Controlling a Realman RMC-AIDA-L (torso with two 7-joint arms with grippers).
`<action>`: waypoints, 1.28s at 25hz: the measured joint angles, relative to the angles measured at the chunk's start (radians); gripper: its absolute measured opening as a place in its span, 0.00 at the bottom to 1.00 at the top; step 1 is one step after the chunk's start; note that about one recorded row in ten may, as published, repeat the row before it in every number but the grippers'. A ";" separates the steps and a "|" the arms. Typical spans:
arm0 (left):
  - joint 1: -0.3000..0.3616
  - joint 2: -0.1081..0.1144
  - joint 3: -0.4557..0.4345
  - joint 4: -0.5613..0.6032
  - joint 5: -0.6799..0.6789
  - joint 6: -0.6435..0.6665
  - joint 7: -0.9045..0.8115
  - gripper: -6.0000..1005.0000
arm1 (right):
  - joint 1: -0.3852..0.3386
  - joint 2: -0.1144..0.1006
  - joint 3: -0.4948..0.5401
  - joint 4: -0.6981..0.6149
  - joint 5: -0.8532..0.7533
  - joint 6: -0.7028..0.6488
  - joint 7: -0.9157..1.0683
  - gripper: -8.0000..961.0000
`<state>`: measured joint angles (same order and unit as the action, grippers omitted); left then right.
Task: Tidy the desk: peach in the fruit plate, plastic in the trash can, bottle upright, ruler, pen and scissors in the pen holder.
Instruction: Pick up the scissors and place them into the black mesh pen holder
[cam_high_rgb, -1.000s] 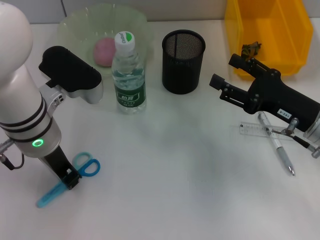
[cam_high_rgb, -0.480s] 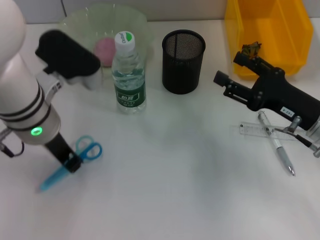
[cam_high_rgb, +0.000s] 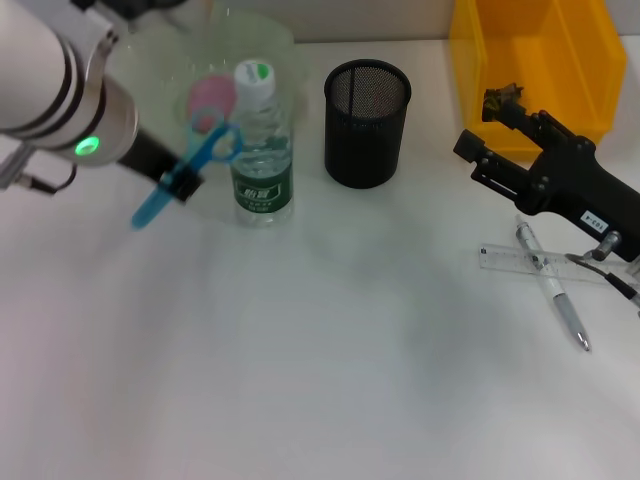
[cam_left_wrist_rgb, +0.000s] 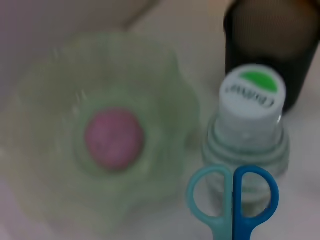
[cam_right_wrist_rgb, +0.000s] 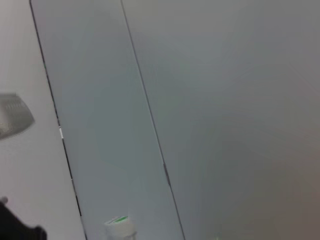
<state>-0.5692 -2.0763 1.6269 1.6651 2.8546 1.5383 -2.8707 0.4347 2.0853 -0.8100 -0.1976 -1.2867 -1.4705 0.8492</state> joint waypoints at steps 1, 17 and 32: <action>-0.001 0.000 0.000 0.014 -0.002 -0.014 0.001 0.25 | -0.001 0.000 0.002 0.005 0.000 0.001 0.000 0.86; 0.089 0.002 -0.009 0.250 -0.001 -0.084 0.004 0.26 | -0.011 0.001 0.001 0.033 0.001 0.060 -0.001 0.86; 0.120 0.003 -0.030 0.329 -0.091 -0.357 0.006 0.26 | -0.003 0.002 0.002 0.051 0.001 0.066 -0.001 0.86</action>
<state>-0.4491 -2.0736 1.5967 1.9940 2.7637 1.1814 -2.8643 0.4319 2.0878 -0.8077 -0.1471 -1.2853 -1.4049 0.8482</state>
